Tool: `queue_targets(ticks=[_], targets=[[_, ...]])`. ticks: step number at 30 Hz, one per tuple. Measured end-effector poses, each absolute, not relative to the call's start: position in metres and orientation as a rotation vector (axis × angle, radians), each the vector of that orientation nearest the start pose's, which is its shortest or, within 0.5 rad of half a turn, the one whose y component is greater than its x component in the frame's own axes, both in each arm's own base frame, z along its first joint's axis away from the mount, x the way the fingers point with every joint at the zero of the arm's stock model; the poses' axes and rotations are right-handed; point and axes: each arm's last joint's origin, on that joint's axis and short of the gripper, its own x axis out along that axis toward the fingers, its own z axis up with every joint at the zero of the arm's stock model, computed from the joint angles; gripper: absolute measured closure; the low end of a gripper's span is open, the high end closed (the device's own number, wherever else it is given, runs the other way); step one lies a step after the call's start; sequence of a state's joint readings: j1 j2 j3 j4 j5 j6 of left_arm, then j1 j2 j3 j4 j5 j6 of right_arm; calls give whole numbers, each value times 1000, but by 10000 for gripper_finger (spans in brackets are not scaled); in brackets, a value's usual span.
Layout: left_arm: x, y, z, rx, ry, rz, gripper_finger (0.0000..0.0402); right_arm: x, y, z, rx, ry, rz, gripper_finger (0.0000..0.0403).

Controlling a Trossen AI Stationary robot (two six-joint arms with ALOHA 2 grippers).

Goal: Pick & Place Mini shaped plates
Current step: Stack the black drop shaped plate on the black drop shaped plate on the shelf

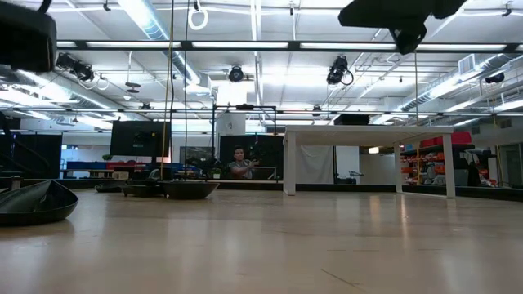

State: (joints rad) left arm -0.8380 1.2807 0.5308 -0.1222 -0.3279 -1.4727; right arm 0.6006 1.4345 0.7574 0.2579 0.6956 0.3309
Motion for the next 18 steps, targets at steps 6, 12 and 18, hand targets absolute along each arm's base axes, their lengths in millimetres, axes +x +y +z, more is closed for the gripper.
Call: queue_targets(ticks=[6, 12, 18], targets=[[158, -154, 156, -931, 832, 298, 313, 258, 144, 222, 81, 305, -173, 399], [171, -144, 142, -991, 876, 412, 242, 260, 142, 223, 70, 305, -179, 398], [181, -139, 130, -1031, 956, 447, 250, 260, 142, 223, 71, 305, -175, 398]])
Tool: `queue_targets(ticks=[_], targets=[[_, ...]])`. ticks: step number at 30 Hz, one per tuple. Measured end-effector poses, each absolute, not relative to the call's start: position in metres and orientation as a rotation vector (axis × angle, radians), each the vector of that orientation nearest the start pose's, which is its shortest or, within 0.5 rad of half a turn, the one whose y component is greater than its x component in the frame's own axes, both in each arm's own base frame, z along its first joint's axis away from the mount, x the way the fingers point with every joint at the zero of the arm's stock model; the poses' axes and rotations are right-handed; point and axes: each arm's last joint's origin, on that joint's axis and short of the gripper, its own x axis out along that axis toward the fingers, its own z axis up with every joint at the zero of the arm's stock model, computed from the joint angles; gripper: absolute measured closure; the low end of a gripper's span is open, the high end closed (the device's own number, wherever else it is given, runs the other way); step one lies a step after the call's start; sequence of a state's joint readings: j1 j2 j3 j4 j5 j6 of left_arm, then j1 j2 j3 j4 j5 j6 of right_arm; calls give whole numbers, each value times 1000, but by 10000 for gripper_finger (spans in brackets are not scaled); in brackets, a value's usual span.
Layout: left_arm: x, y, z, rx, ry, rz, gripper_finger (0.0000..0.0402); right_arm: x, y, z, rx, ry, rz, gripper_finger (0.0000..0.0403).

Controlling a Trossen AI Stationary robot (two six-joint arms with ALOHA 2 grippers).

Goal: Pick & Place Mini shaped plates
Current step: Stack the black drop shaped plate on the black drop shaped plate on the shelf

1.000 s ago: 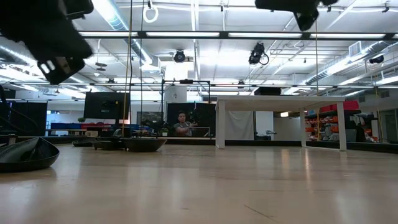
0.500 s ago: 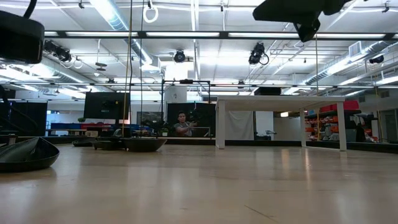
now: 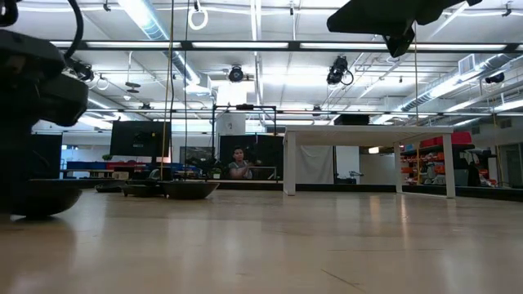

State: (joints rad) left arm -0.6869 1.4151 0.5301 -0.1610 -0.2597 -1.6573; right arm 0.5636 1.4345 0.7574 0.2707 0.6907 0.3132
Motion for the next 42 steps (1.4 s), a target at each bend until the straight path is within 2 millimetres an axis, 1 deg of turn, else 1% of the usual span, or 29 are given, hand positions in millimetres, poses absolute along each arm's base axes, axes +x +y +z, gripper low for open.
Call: queue_targets(ticks=[4, 12, 16, 22, 26, 29, 34, 37, 42], targets=[[188, -140, 133, -1029, 894, 404, 273, 260, 142, 223, 71, 305, -175, 398], [189, -139, 133, -1018, 845, 421, 325, 260, 142, 223, 71, 305, -175, 398], [189, -139, 133, -983, 837, 406, 353, 260, 142, 223, 70, 305, -175, 398], [192, -137, 135, -929, 778, 407, 396, 259, 142, 223, 70, 306, -175, 398], [199, -129, 136, -916, 766, 410, 392, 259, 142, 223, 70, 306, -175, 398], [202, -125, 135, -914, 817, 384, 393, 259, 142, 223, 70, 306, -175, 398], [202, -126, 141, -929, 868, 306, 394, 259, 142, 223, 70, 306, -176, 398], [199, -129, 147, -920, 864, 262, 370, 259, 142, 223, 70, 306, -176, 398], [194, -136, 151, -959, 878, 230, 299, 259, 142, 223, 70, 306, -176, 398]])
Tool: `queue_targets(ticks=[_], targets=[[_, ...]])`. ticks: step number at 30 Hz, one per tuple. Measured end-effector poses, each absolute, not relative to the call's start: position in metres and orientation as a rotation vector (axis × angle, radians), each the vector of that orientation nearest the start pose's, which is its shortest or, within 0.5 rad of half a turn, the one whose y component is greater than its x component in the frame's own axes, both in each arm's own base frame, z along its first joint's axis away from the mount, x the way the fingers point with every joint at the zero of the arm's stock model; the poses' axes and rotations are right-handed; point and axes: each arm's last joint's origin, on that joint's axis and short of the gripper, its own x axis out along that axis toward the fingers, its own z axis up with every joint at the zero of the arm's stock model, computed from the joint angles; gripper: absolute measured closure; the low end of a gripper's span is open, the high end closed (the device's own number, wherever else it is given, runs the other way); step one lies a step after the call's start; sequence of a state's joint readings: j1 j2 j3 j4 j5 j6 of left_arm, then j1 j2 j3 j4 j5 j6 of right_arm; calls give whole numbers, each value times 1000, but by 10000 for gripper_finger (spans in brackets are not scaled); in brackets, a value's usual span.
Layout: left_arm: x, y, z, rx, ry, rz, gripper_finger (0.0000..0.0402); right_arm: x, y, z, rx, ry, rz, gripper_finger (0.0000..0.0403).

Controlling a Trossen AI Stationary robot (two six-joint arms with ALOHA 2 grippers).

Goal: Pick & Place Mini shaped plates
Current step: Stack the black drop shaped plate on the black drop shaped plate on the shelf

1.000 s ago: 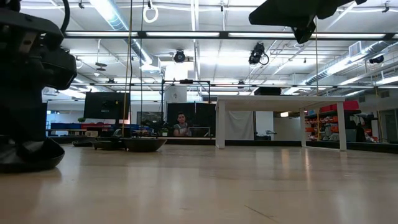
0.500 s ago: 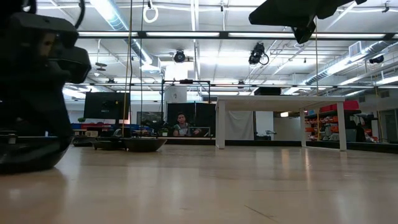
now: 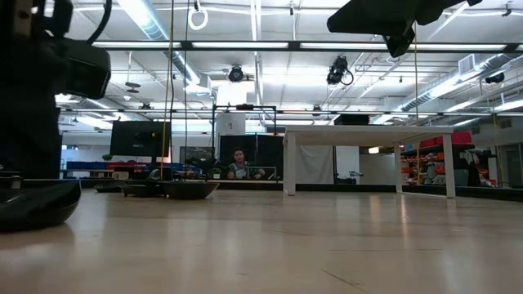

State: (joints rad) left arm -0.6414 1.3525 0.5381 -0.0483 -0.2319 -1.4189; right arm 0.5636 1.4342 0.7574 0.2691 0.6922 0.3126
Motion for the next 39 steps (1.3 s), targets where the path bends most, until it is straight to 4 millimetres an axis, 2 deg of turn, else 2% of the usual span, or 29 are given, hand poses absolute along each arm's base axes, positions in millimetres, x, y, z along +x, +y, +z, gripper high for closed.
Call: queue_targets(ticks=[5, 9, 13, 19, 27, 33, 39], targets=[[191, -143, 143, -983, 887, 285, 238, 259, 142, 223, 71, 305, -177, 398], [193, -143, 134, -986, 871, 346, 231, 259, 142, 223, 78, 304, -180, 398], [197, -146, 131, -997, 842, 339, 256, 259, 142, 223, 78, 304, -181, 398], [199, -146, 125, -988, 847, 349, 316, 259, 142, 223, 81, 304, -181, 398], [205, -142, 128, -971, 815, 328, 393, 259, 142, 223, 81, 304, -180, 398], [224, -127, 136, -961, 730, 279, 389, 260, 142, 223, 81, 305, -177, 398], [261, -93, 160, -819, 636, 253, 397, 255, 144, 221, 64, 338, -178, 398]])
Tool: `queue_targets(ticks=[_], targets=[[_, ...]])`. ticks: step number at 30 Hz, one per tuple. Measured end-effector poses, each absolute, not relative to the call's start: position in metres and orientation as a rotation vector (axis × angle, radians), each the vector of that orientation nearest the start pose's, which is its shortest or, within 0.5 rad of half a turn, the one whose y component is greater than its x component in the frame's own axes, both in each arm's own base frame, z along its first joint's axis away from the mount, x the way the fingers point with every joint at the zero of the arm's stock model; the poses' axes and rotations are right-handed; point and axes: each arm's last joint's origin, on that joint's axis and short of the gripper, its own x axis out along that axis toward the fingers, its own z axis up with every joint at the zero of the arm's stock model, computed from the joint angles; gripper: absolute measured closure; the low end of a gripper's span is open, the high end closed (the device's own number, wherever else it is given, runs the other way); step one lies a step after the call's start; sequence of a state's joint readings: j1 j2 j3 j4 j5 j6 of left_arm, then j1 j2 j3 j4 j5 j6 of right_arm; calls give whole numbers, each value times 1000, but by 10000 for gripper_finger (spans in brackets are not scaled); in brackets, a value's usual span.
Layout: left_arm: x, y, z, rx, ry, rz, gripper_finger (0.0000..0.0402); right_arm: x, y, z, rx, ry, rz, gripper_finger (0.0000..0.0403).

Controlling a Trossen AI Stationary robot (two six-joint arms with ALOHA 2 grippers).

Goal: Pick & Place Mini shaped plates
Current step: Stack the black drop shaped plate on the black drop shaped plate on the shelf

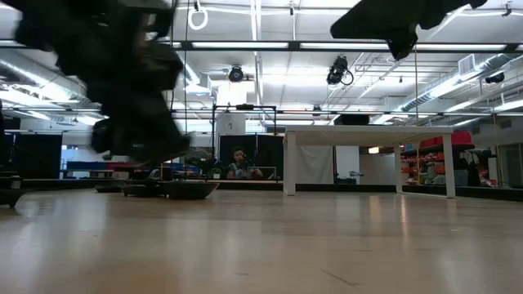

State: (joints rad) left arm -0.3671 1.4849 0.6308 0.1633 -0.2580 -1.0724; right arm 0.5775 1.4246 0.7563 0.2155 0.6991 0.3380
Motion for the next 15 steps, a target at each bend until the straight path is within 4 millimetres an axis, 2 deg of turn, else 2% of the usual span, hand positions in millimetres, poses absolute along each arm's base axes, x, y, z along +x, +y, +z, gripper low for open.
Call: queue_targets(ticks=[8, 12, 15], targets=[[302, -36, 190, -656, 538, 290, 398, 235, 142, 222, 156, 417, -237, 401], [331, -13, 224, -583, 531, 258, 396, 233, 141, 219, 184, 441, -264, 401], [352, 9, 264, -484, 551, 275, 398, 230, 141, 216, 205, 466, -278, 401]])
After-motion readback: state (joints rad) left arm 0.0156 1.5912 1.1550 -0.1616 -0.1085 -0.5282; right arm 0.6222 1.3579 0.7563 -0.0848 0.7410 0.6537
